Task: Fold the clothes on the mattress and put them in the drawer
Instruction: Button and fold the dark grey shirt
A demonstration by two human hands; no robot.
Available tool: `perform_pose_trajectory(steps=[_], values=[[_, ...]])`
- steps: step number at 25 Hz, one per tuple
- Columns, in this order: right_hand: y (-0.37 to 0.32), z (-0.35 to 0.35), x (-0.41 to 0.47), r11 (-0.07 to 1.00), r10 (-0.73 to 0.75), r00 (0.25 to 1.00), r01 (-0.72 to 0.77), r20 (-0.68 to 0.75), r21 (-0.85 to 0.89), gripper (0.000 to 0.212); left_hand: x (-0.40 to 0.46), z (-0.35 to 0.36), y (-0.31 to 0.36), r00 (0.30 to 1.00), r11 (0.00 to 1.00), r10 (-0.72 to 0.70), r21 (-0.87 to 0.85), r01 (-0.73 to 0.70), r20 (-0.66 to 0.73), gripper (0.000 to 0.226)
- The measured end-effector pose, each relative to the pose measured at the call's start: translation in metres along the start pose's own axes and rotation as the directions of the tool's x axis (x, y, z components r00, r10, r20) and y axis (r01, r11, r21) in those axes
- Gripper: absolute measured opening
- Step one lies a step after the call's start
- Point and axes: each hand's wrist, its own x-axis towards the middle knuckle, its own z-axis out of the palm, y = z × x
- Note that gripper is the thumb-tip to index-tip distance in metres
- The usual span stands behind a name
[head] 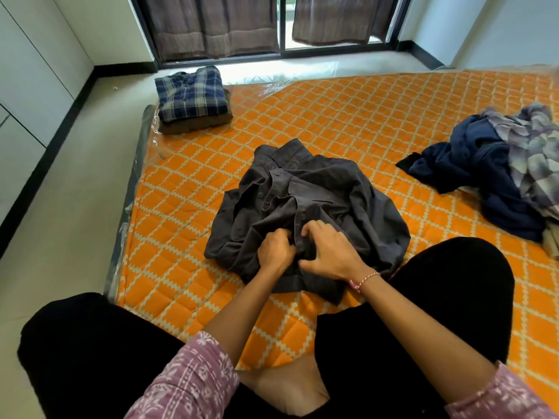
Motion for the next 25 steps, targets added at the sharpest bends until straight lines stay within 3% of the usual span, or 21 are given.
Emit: perform_pose_trajectory(steps=[2, 5, 8, 11, 13, 14, 15, 17, 18, 19, 20, 21, 23, 24, 25], values=[[-0.007, 0.014, -0.001, 0.986, 0.085, 0.996, -0.079, 0.037, -0.146, 0.068, 0.003, 0.001, -0.001, 0.999, 0.998, -0.03, -0.06, 0.029, -0.013, 0.029], [-0.011, 0.03, 0.003, 0.954, 0.265, 0.949, -0.284, -0.17, -0.096, 0.052, 0.004, 0.004, 0.007, 0.994, 0.995, -0.094, -0.019, 0.094, -0.046, 0.047], [-0.002, 0.022, 0.008, 0.869, 0.489, 0.851, -0.457, -0.19, 0.188, 0.028, 0.007, 0.01, 0.012, 0.997, 0.984, -0.069, 0.161, 0.075, -0.044, 0.041], [0.013, 0.011, 0.011, 0.614, 0.662, 0.749, -0.553, 0.014, 0.563, 0.017, 0.006, 0.013, 0.016, 1.0, 0.966, 0.002, 0.258, 0.002, -0.015, 0.026], [0.019, -0.001, 0.013, 0.447, 0.687, 0.717, -0.546, 0.119, 0.709, 0.019, 0.002, 0.007, 0.015, 0.999, 0.981, 0.046, 0.186, -0.05, 0.028, 0.016], [0.021, -0.008, 0.014, 0.447, 0.673, 0.728, -0.539, 0.128, 0.714, 0.019, 0.0, 0.002, 0.013, 0.997, 0.99, 0.053, 0.125, -0.06, 0.057, 0.009], [0.021, -0.016, 0.014, 0.54, 0.642, 0.762, -0.528, 0.085, 0.655, 0.019, -0.003, -0.003, 0.011, 0.995, 0.996, 0.06, 0.055, -0.064, 0.08, 0.011], [0.019, -0.032, 0.013, 0.82, 0.518, 0.849, -0.456, -0.108, 0.346, 0.017, -0.007, -0.016, 0.007, 0.995, 0.994, 0.08, -0.083, -0.075, 0.063, 0.023], [0.013, -0.04, 0.013, 0.876, 0.455, 0.874, -0.407, -0.168, 0.259, 0.013, -0.01, -0.025, 0.006, 0.995, 0.981, 0.085, -0.182, -0.074, 0.049, 0.025], [0.008, -0.046, 0.013, 0.886, 0.422, 0.892, -0.369, -0.16, 0.281, 0.01, -0.013, -0.033, 0.006, 0.995, 0.948, 0.076, -0.312, -0.053, 0.06, 0.025], [0.005, -0.05, 0.014, 0.833, 0.429, 0.901, -0.365, -0.068, 0.416, 0.014, -0.016, -0.041, 0.009, 0.993, 0.89, 0.068, -0.456, -0.016, 0.098, 0.022], [0.0, -0.056, 0.015, 0.7, 0.43, 0.898, -0.395, 0.091, 0.595, 0.018, -0.019, -0.049, 0.012, 0.986, 0.823, 0.063, -0.567, 0.036, 0.153, 0.019], [-0.01, -0.066, 0.012, 0.35, 0.322, 0.852, -0.513, 0.414, 0.784, 0.022, -0.024, -0.06, 0.017, 0.974, 0.736, 0.043, -0.667, 0.118, 0.22, 0.016], [-0.013, -0.069, 0.01, 0.29, 0.269, 0.833, -0.548, 0.483, 0.785, 0.021, -0.026, -0.064, 0.017, 0.975, 0.72, 0.032, -0.681, 0.131, 0.222, 0.016], [-0.015, -0.072, 0.007, 0.297, 0.244, 0.835, -0.549, 0.494, 0.781, 0.02, -0.027, -0.065, 0.017, 0.978, 0.715, 0.025, -0.687, 0.128, 0.209, 0.018]])
